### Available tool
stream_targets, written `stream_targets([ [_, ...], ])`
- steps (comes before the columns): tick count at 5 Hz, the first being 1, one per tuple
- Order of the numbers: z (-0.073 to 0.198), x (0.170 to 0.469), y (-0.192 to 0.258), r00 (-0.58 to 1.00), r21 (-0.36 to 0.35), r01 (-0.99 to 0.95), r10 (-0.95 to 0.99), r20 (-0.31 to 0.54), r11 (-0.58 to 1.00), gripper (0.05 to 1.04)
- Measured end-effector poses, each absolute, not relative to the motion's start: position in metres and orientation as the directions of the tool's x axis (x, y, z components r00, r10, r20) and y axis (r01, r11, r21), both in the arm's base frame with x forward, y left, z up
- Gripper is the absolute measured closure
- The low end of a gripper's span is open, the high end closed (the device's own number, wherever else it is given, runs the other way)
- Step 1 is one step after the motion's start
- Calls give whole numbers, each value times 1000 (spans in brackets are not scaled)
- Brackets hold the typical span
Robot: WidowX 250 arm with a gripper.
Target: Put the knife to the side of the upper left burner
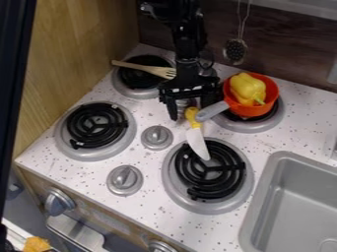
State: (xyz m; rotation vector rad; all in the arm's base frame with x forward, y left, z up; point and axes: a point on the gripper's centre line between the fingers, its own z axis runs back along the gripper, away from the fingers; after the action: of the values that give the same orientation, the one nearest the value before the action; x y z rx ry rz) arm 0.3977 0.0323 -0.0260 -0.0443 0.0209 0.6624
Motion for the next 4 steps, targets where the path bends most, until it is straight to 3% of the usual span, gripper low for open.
stream_targets([
  [4, -38, 393, 36, 768, 6, -640, 639, -33, 769, 83],
])
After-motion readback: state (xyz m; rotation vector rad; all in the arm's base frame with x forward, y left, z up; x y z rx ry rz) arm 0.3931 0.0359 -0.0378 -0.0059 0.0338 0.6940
